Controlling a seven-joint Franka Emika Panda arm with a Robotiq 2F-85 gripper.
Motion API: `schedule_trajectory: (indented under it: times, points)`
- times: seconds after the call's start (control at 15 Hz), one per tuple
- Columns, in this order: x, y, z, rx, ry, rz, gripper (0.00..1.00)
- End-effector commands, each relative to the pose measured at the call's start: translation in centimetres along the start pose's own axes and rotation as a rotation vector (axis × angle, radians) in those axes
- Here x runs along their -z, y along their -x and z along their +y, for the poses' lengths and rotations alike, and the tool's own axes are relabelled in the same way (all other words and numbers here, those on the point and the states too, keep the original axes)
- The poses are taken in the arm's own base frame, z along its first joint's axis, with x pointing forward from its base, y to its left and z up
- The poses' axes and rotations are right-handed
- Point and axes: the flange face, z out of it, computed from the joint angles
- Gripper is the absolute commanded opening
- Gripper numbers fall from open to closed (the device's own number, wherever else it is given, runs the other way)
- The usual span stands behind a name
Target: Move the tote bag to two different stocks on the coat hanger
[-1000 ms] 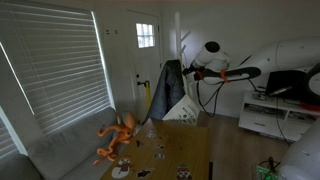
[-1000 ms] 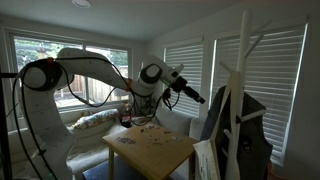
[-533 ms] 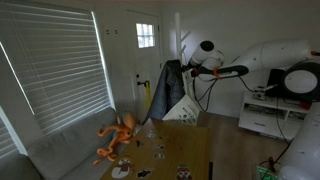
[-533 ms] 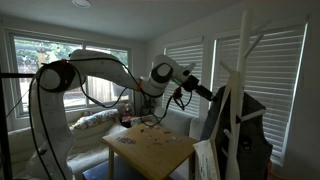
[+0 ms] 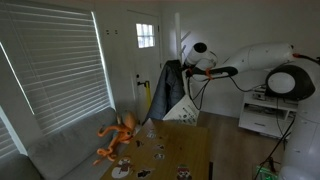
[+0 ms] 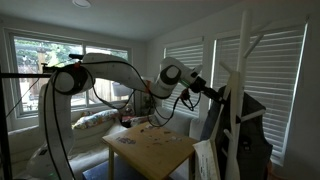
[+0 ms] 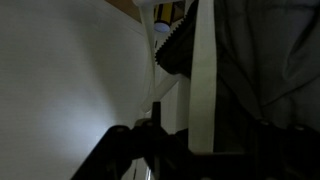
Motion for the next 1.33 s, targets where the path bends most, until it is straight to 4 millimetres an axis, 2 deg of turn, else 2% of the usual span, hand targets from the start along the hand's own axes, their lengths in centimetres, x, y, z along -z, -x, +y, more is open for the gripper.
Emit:
schedule_trajectory:
  times: [0.0,0.07,0.13,0.27,0.8,0.87,1.27]
  points:
    - [-0.5,-1.2,-1.3,-0.026,-0.019,0.015,0.86]
    - [-0.6,-1.3,-1.7,-0.029,-0.025,0.015,0.9]
    - [-0.6,-1.3,-1.9,-0.028,-0.029,0.017,0.86]
    - [-0.6,-1.5,-2.3,-0.028,-0.03,0.022,0.6]
    - [0.1,-2.1,-1.9,-0.047,-0.003,0.033,0.03]
    - [0.2,-2.2,-1.9,-0.05,0.0,0.033,0.0]
    - [1.7,-2.8,-1.3,-0.082,0.025,0.048,0.01]
